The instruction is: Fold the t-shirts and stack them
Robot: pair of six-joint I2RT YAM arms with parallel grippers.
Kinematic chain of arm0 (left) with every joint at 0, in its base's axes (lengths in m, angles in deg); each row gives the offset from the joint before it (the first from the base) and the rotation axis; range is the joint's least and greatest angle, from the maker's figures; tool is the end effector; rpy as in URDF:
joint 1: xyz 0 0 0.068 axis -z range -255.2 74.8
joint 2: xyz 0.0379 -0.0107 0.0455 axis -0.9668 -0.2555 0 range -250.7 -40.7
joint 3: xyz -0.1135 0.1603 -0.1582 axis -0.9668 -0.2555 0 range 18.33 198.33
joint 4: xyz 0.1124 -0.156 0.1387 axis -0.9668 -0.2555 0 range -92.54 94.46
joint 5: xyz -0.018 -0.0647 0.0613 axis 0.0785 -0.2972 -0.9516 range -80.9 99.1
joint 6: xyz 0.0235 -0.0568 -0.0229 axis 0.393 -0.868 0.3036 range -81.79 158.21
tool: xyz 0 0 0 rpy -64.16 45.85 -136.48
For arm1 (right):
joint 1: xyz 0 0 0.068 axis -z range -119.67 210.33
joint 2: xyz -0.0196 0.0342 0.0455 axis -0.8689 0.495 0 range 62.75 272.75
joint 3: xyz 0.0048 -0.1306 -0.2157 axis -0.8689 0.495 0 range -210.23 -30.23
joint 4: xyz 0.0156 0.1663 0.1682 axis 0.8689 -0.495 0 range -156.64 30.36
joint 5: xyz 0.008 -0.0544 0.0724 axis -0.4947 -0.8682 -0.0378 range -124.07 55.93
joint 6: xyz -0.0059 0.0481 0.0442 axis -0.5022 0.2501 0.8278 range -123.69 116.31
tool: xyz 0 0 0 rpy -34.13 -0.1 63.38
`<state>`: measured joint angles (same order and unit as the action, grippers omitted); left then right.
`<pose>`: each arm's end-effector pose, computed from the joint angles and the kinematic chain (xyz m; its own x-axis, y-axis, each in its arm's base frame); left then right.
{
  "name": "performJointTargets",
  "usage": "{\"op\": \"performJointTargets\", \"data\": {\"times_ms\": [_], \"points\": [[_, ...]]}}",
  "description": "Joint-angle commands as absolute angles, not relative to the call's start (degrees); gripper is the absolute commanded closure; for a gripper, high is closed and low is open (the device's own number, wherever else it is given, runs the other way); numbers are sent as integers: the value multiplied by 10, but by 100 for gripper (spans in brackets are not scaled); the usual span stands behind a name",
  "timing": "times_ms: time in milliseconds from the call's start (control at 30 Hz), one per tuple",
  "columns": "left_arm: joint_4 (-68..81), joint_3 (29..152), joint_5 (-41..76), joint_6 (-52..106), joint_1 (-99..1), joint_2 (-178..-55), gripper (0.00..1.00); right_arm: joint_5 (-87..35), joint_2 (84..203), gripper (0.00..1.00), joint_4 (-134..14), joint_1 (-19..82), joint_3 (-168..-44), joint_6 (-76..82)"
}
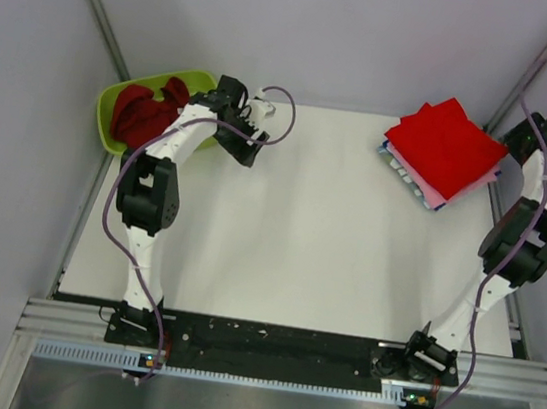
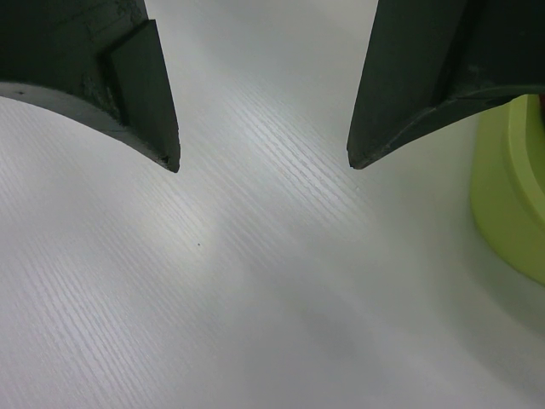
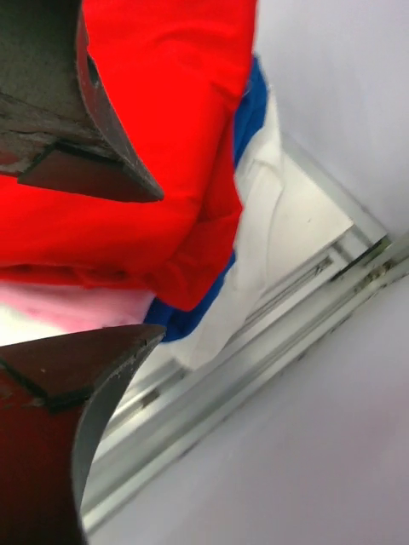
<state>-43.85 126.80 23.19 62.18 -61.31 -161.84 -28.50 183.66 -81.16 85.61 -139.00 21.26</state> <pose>0.4167 -0.1159 0.2232 -0.6347 0.5627 -0.5297 0.6622 0.7493 0.0025 0.4321 -0.1985 0.2649 -0.3059 0.6086 -0.7321 0.5304 0.7475 0.3998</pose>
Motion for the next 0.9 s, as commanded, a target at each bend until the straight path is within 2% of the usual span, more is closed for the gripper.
{"op": "performJointTargets", "data": {"times_ms": [0, 133, 200, 367, 500, 867], "points": [[-441, 1285, 242, 622, -616, -1614, 16, -354, 1713, 38, -823, 812, -1349, 58], [-441, 1277, 245, 624, -616, -1602, 16, -409, 1631, 34, -823, 752, -1234, -56], [-441, 1271, 245, 626, -616, -1597, 16, -393, 1605, 35, -823, 733, -1183, -89], [-438, 1260, 249, 631, -616, -1591, 16, -363, 1583, 43, -824, 701, -1093, -160], [-437, 1262, 260, 626, -616, -1592, 16, -351, 1606, 47, -825, 698, -1074, -117], [-439, 1261, 261, 635, -616, -1601, 16, -373, 1609, 39, -801, 710, -1020, -17]]}}
